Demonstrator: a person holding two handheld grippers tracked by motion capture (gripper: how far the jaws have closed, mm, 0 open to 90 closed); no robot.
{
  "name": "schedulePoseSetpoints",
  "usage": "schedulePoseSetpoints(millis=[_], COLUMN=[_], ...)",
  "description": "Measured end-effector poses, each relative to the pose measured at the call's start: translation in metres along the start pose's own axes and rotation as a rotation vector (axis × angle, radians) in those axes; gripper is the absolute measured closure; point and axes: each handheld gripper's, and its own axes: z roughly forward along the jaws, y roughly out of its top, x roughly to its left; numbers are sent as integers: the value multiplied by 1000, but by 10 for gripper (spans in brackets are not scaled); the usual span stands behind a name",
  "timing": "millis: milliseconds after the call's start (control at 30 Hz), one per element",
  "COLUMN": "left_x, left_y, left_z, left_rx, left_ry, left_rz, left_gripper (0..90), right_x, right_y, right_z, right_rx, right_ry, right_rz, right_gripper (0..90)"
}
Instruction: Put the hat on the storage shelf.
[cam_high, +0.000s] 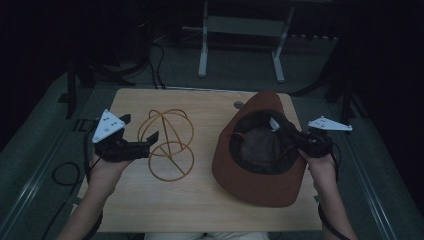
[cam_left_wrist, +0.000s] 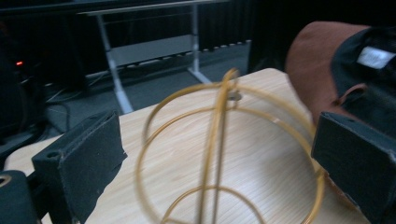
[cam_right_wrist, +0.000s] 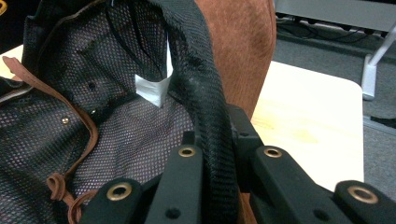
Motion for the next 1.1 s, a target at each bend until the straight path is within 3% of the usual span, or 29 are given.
schedulePoseSetpoints(millis=[200,367,800,900,933,1000,1100], left_x=[-19,-37,-95,-107,-112,-124,-133], left_y=[20,31,40,40,39,39,38], left_z=[20,40,103,118,121,127,138], left_rx=[-20,-3,60,73,78,84,101], left_ry=[-44,-90,-210,-221,-206,-181,-218], left_rz=[29,62,131,143,157,219,205], left_gripper=[28,28,29,29,29,29,29], right_x=[2,3,11,12,13,14,14], right_y=[-2,-3,-1,-1,-1,-1,-2], right_z=[-1,-4,-8,-8,-8,-8,-9], right_rx=[5,7,-4,-4,-5,-4,-7], right_ry=[6,9,28,32,33,36,43], right_rz=[-6,-12,-26,-30,-31,-32,-29], right_gripper=[851,851,850,850,850,850,850])
